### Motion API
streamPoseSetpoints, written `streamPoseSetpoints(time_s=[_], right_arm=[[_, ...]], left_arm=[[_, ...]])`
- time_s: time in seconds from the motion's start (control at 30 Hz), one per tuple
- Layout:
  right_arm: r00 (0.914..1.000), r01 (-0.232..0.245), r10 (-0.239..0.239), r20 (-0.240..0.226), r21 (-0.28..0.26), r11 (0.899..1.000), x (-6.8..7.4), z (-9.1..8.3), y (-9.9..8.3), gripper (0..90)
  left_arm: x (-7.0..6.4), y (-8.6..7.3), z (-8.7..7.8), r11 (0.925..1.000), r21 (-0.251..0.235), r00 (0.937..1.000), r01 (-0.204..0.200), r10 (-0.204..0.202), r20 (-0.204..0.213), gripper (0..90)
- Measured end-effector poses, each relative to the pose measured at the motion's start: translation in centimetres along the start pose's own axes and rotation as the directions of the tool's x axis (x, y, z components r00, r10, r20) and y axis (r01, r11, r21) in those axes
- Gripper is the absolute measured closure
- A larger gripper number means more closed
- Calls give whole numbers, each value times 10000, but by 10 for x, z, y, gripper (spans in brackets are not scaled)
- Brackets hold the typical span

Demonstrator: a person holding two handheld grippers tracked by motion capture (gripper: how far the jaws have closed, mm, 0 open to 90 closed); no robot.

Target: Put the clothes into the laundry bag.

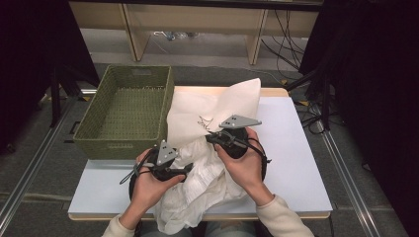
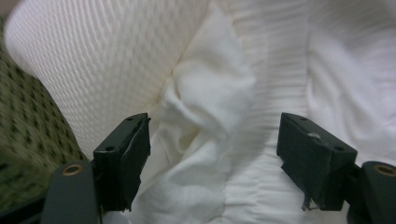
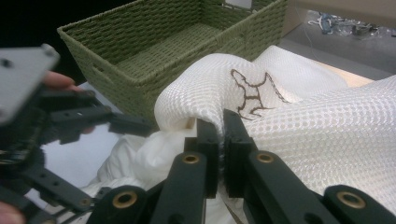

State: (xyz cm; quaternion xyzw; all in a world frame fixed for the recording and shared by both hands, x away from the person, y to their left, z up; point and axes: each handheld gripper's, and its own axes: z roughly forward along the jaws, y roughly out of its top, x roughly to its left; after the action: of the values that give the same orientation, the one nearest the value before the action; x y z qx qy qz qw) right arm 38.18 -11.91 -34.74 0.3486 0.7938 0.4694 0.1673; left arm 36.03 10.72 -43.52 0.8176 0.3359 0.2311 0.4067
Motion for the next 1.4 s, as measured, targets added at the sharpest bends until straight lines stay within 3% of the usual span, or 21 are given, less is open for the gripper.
streamPoseSetpoints(time_s=[0.03, 0.07, 0.1, 0.13, 0.2, 0.23, 0.3, 0.47, 0.5, 0.53, 0.6, 0.7, 0.8, 0.87, 0.9, 0.97, 1.0, 1.1, 1.23, 1.3, 1.4], right_arm=[[9999, 106, -105, 30, -41, 9999, 0, 0, 0, 882], [10000, 46, -46, 1, -14, 10000, 0, 1, 0, 882], [9997, -222, 223, -107, 106, 9997, 2, 0, 0, 882], [9999, 62, -61, -141, 78, 9999, 0, 2, 0, 882], [9999, 74, -74, -103, 13, 10000, 1, 3, -1, 882], [9998, -160, 161, -83, 134, 9998, 3, 3, -1, 882], [9999, -17, 21, -166, 248, 9997, 3, 4, -2, 882], [9990, -343, 351, -265, 302, 9990, 6, 8, -4, 882], [9996, -117, 125, -264, 271, 9996, 4, 8, -3, 882], [9995, 60, -52, -296, 287, 9996, 4, 9, -3, 882], [9996, 200, -196, -211, 192, 9996, 3, 9, -3, 882], [9998, 152, -149, -118, 273, 9995, 4, 8, -3, 882], [9999, 143, -141, -80, 245, 9996, 4, 8, -3, 882], [9999, 96, -93, -141, 223, 9997, 5, 8, -3, 882], [9999, 85, -82, -109, 261, 9996, 5, 7, -3, 882], [9995, 154, -149, -278, 156, 9998, 8, 9, -3, 882], [9992, -153, 161, -365, 231, 9996, 10, 8, -3, 883], [9985, 299, -293, -466, 118, 9995, 16, 7, -1, 884], [9983, 159, -158, -562, 5, 9999, 21, 0, 2, 885], [9981, 177, -181, -597, -78, 9998, 20, -1, 3, 885], [9984, 57, -61, -554, -74, 10000, 16, 2, 1, 885]], left_arm=[[1, -2, 2, 9997, 228, 9999, -75, 73, 97, 261], [-2, -4, 7, 9990, 150, 9990, 418, -420, 140, 268], [0, -5, 11, 9996, 289, 9997, 31, -38, 236, 274], [-1, -6, 12, 9989, 390, 9993, 253, -264, 272, 296], [-4, -9, 18, 9958, 525, 9963, 744, -765, 385, 319], [-4, -12, 21, 9943, 555, 9946, 909, -935, 458, 332], [-6, -16, 27, 9900, 693, 9898, 1226, -1271, 647, 403], [-14, -19, 37, 9929, 973, 9936, 679, -762, 833, 568], [-16, -19, 37, 9908, 1039, 9925, 866, -948, 766, 589], [-17, -18, 37, 9928, 1001, 9946, 657, -733, 739, 616], [-17, -16, 34, 9935, 931, 9962, 659, -709, 509, 771], [-19, -13, 28, 9916, 666, 9902, 1112, -1163, 772, 840], [-25, -6, 20, 9921, 260, 9857, 1230, -1252, 1127, 854], [-31, 2, 11, 9903, -134, 9762, 1384, -1342, 1705, 856], [-36, 8, 6, 9859, -574, 9724, 1571, -1443, 1836, 857], [-39, 15, 2, 9839, -975, 9723, 1497, -1286, 1952, 857], [-40, 19, 1, 9822, -1251, 9740, 1401, -1141, 1956, 857], [-44, 31, 3, 9720, -1786, 9753, 1529, -1192, 1860, 857], [-41, 40, 14, 9713, -2069, 9883, 1169, -933, 1203, 857], [-33, 41, 27, 9788, -1929, 9973, 686, -623, 388, 856], [-22, 36, 44, 9859, -1501, 9973, 737, -733, 85, 851]])
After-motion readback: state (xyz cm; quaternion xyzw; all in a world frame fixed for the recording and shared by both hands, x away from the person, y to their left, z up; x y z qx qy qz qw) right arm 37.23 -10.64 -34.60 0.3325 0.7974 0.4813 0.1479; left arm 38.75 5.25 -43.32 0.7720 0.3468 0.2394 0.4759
